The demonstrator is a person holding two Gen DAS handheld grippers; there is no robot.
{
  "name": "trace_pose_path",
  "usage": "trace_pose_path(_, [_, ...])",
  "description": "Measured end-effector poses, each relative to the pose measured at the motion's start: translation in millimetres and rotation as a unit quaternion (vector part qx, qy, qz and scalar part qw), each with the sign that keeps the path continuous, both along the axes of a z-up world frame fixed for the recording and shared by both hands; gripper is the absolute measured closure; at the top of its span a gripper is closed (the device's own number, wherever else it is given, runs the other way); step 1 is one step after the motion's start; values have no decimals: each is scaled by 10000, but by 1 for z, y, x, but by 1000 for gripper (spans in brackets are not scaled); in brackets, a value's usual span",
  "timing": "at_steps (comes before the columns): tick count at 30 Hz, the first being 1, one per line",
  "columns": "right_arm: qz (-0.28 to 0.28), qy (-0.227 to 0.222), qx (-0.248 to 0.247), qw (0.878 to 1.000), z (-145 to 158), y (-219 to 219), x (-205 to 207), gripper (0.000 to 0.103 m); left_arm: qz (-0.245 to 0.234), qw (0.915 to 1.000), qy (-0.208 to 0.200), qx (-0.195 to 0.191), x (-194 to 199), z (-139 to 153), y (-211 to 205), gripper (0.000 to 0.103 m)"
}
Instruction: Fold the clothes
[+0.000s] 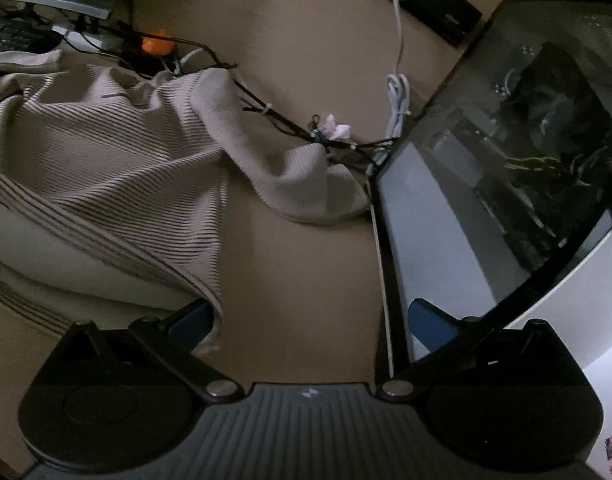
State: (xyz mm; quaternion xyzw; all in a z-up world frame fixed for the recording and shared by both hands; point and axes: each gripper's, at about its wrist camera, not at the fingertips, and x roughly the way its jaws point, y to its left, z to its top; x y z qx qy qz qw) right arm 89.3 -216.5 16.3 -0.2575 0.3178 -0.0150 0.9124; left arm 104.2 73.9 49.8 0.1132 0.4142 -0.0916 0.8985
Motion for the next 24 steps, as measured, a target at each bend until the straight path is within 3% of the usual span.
trace_pose_path(3, [104, 114, 29, 9999, -5, 3, 3, 0, -316, 9994, 103, 67, -5, -8, -12, 0])
trace_pose_path(7, [153, 227, -280, 9992, -17, 10, 5, 0, -3, 9976, 180, 669, 2, -20, -9, 0])
trace_pose_path(10, [154, -45, -588, 9981, -3, 7, -1, 0, 87, 9942, -199, 1057, -7, 10, 14, 0])
trace_pose_path(12, [260, -224, -183, 9992, 26, 4, -15, 0, 81, 9930, -548, 1044, -22, 41, 28, 0])
trace_pose_path(15, [444, -62, -98, 9989, 45, 12, -41, 0, -72, 9964, -494, 679, -54, 62, 43, 0])
trace_pose_path(18, [915, 1034, -11, 9904, 21, 19, -66, 0, -462, 9986, 261, -32, -82, 38, 54, 0])
trace_pose_path(20, [1318, 1487, 515, 9787, 17, 19, -79, 0, -586, 9949, 603, -556, -86, 28, 62, 0])
trace_pose_path(21, [1472, 1545, 904, 9728, 24, 20, -80, 0, -588, 9938, 585, -747, -85, 29, 65, 0])
trace_pose_path(24, [1696, 1270, 1867, 9593, 56, 24, -62, 0, -601, 9886, 235, -1364, -62, 47, 65, 0])
